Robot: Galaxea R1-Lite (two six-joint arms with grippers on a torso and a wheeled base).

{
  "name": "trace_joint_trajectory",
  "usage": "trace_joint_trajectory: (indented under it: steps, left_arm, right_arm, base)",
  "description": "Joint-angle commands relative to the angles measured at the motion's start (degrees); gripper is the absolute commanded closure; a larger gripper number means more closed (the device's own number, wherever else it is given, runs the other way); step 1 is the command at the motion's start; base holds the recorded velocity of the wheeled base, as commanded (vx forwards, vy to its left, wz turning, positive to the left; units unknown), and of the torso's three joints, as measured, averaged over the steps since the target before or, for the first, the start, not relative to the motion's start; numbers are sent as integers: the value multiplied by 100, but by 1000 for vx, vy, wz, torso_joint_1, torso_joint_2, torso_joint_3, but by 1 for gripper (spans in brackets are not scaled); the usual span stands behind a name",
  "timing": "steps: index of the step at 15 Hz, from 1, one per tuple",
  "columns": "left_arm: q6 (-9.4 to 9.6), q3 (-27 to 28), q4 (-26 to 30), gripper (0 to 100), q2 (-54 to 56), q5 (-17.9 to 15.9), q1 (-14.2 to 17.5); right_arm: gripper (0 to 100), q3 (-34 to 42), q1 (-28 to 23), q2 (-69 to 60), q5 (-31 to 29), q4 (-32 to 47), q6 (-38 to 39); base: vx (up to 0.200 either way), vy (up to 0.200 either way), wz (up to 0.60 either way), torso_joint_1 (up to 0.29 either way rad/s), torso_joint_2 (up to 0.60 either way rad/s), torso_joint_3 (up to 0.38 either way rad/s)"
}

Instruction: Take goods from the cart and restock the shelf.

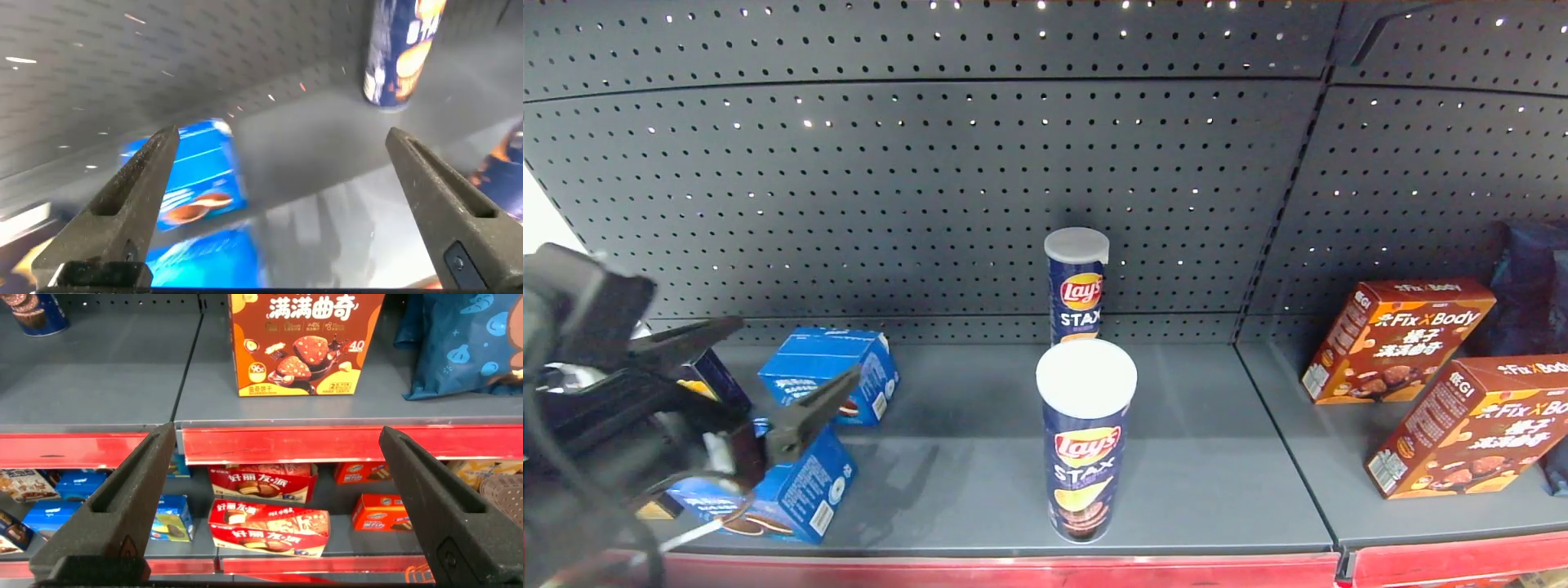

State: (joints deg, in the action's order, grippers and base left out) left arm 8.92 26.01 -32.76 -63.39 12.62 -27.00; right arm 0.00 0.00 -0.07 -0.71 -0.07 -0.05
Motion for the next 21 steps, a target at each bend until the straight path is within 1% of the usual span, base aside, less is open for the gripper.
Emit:
trace_joint_trajectory:
  steps: [1,2,3,4,5,6,7,8,9,11,12,13,14,15,16,18,20,21]
  left_arm:
    - [-66,-852,911,0,2815,294,318]
    - [-233,-1292,1298,0,3676,540,512]
    - [-427,-1802,1535,0,4467,689,696]
    - [-523,-2197,1641,0,5073,681,978]
    - [-567,-2549,1650,0,5574,646,1241]
    - [-699,-2601,1720,0,5785,540,1408]
    - [-769,-2601,1729,0,5785,505,1514]
    - [-787,-2601,1702,0,5759,479,1725]
    - [-787,-2601,1755,0,5759,355,1988]
    - [-831,-2601,1808,0,5733,-75,2586]
    - [-840,-2601,1984,0,5750,-427,3069]
    - [-831,-2601,2282,0,5759,-603,3315]
    - [-813,-2601,2370,0,5759,-594,3368]
    - [-752,-2601,2485,0,5768,-392,3359]
    - [-664,-2601,2836,0,5768,-251,3351]
    - [-690,-2601,2898,0,5759,-260,3272]
    - [-725,-2601,2942,0,5838,-216,2779]
    - [-725,-2601,2950,0,5908,-260,2709]
  right_arm:
    - [0,0,0,7,0,-1,5]
    - [0,0,0,7,0,-1,5]
    - [0,0,0,7,0,-1,-4]
    - [0,0,0,7,0,-1,-4]
    - [0,0,0,7,0,-1,5]
    - [0,0,0,7,0,-1,5]
    - [0,0,0,7,0,-1,-4]
    - [0,0,0,7,0,-1,5]
    - [0,0,0,7,0,-1,5]
    - [0,0,0,7,0,-1,5]
    - [0,0,0,7,0,-1,5]
    - [0,0,0,7,0,-1,-4]
    - [0,0,0,7,0,-1,-4]
    - [0,0,0,7,0,-1,5]
    - [0,0,0,7,0,-1,-4]
    - [0,0,0,7,0,-1,-4]
    - [0,0,0,7,0,-1,5]
    - [0,0,0,7,0,-1,-4]
  base:
    - [0,0,0,0,0,0]
    - [0,0,0,0,0,0]
    - [0,0,0,0,0,0]
    - [0,0,0,0,0,0]
    - [0,0,0,0,0,0]
    - [0,0,0,0,0,0]
    - [0,0,0,0,0,0]
    - [0,0,0,0,0,0]
    - [0,0,0,0,0,0]
    - [0,0,0,0,0,0]
    - [0,0,0,0,0,0]
    - [0,0,0,0,0,0]
    - [0,0,0,0,0,0]
    - [0,0,0,0,0,0]
    - [0,0,0,0,0,0]
    - [0,0,0,0,0,0]
    - [0,0,0,0,0,0]
    - [0,0,0,0,0,0]
